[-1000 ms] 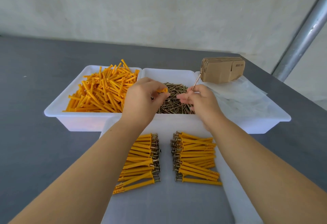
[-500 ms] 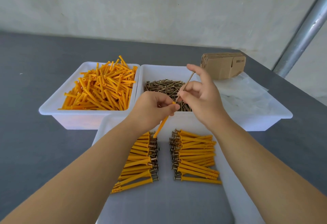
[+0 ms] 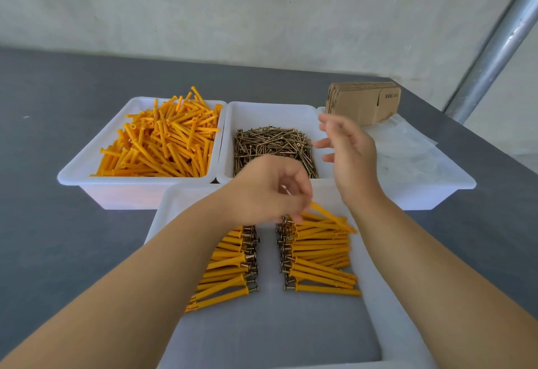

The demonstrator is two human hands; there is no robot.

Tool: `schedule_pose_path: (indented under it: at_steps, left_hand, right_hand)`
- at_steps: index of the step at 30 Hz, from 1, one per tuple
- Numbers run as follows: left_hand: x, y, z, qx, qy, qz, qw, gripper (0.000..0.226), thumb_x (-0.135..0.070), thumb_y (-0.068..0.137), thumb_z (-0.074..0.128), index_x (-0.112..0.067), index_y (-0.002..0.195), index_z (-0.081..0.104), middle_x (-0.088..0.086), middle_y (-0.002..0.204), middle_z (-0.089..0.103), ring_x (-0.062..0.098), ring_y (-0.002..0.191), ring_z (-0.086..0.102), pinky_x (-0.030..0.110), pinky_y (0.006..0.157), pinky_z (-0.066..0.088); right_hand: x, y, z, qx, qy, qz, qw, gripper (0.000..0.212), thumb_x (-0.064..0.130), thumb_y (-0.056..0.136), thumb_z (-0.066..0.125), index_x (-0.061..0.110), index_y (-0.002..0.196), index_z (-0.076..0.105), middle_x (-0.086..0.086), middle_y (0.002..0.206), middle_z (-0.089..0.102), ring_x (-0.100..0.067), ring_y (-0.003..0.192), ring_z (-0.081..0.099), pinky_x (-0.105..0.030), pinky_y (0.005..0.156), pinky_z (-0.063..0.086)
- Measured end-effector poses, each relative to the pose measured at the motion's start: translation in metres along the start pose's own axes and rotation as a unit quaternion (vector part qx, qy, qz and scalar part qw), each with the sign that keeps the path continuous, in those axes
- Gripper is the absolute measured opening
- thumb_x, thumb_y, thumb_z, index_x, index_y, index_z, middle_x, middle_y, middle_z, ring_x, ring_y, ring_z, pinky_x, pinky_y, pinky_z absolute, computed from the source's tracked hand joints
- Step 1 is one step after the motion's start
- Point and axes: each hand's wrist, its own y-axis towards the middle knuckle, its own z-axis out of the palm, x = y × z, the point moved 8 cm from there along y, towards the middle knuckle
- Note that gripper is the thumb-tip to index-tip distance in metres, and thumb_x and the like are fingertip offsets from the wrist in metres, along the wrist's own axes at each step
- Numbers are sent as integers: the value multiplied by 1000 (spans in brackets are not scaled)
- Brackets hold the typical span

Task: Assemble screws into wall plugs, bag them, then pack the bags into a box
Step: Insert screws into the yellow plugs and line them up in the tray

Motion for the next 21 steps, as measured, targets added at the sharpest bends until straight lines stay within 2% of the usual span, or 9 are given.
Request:
schedule_pose_path:
  at_steps: [3, 6, 9, 12, 15, 16, 19, 21]
  left_hand:
    - [-12, 1, 25, 39, 131, 52, 989, 14, -2, 77, 74, -13, 73, 67, -2, 72, 71, 8, 65, 67, 32, 63, 58]
    - [-4, 6, 47, 106, 341, 17, 934, 31, -16, 81, 69, -23, 57, 52, -10, 71, 61, 7, 66, 58, 32, 74, 56]
    - [6, 8, 61, 148, 426, -13, 893, 31, -20, 86, 65, -24, 62, 45, -8, 86, 61, 17, 83, 59, 35, 80, 54]
    - [4, 4, 79, 161, 449, 16, 879, 29, -18, 88, 65, -25, 68, 44, -5, 84, 57, 19, 87, 54, 39, 78, 53]
    - [3, 3, 95, 161, 497, 48, 851, 6, -12, 90, 60, -16, 86, 59, 0, 87, 60, 24, 88, 57, 39, 72, 54]
    - [5, 4, 99, 162, 511, 50, 843, 8, -8, 90, 59, -15, 89, 62, 0, 82, 57, 25, 83, 57, 37, 68, 53]
    - [10, 3, 108, 168, 538, 56, 824, 20, 4, 82, 58, -16, 78, 58, -3, 65, 44, 23, 66, 48, 33, 54, 43]
    - [11, 3, 112, 172, 545, 61, 818, 28, 8, 79, 58, -16, 68, 48, -2, 61, 41, 19, 57, 43, 31, 48, 37]
  right_hand:
    - [-9, 3, -6, -12, -15, 18, 1000, 22, 27, 99, 51, 26, 112, 69, 12, 105, 67, -5, 84, 66, -31, 76, 52]
    - [-12, 6, -8, -13, -28, 22, 999, 21, 27, 98, 53, 26, 112, 69, 12, 106, 67, -2, 83, 67, -31, 77, 54]
    - [-12, 6, -11, -18, -32, 22, 999, 21, 26, 98, 54, 25, 111, 70, 13, 102, 68, -2, 83, 67, -30, 75, 54]
    - [-14, 6, -9, -12, -33, 23, 999, 20, 24, 98, 54, 25, 110, 70, 12, 105, 68, 2, 80, 67, -31, 77, 54]
    - [-15, 6, -7, -7, -36, 23, 999, 19, 24, 98, 55, 25, 110, 70, 12, 106, 67, 3, 78, 67, -33, 78, 53]
    - [-15, 6, -6, -6, -38, 21, 999, 19, 24, 97, 55, 24, 110, 70, 12, 106, 67, 3, 79, 67, -32, 78, 53]
    - [-15, 6, -5, -2, -40, 18, 999, 18, 24, 97, 56, 24, 109, 70, 18, 100, 67, 2, 79, 67, -29, 76, 53]
    - [-16, 6, -5, -3, -37, 19, 999, 17, 24, 97, 57, 24, 108, 71, 22, 93, 67, 0, 79, 67, -27, 73, 53]
